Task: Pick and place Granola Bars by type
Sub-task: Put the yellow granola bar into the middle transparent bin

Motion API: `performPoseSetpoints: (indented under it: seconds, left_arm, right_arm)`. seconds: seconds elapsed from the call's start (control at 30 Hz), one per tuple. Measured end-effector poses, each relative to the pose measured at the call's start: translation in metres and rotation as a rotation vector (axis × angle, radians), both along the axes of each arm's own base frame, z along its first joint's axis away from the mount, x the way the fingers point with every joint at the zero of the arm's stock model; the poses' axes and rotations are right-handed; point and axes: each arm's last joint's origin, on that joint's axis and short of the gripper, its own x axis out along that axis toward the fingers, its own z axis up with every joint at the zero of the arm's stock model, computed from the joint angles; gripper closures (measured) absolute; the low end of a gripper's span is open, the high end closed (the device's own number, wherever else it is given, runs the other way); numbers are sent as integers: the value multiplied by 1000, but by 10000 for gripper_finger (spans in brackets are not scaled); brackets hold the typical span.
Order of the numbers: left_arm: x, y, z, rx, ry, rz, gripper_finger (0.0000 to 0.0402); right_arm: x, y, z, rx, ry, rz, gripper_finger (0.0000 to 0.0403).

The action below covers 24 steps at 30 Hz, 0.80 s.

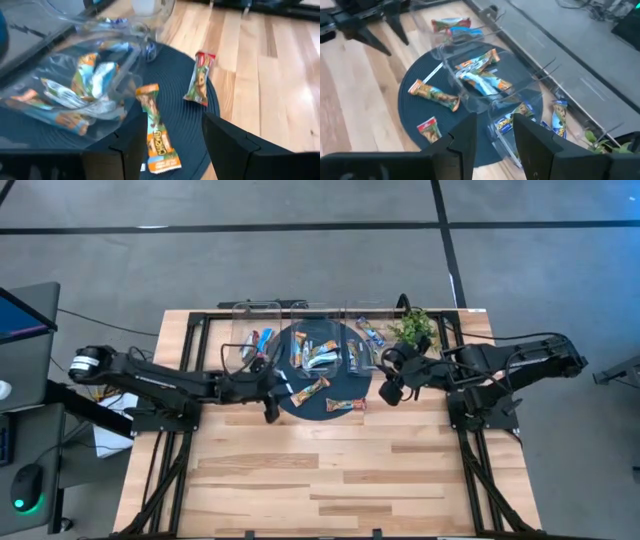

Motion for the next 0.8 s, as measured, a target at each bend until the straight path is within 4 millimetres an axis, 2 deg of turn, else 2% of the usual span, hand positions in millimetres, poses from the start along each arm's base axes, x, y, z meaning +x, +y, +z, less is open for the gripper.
performPoseSetpoints:
  seconds: [0.3, 0.47, 0.8]
  left_arm:
    - [38, -8, -43, -28, 38, 4, 220]
    - [58, -10, -55, 16, 82, 53, 220]
    - [70, -11, -75, 21, 147, 100, 220]
  right_arm:
    - [-1, 0, -1, -13, 33, 27, 283]
    - [-3, 5, -2, -8, 51, 56, 283]
    - [-4, 14, -3, 11, 37, 74, 283]
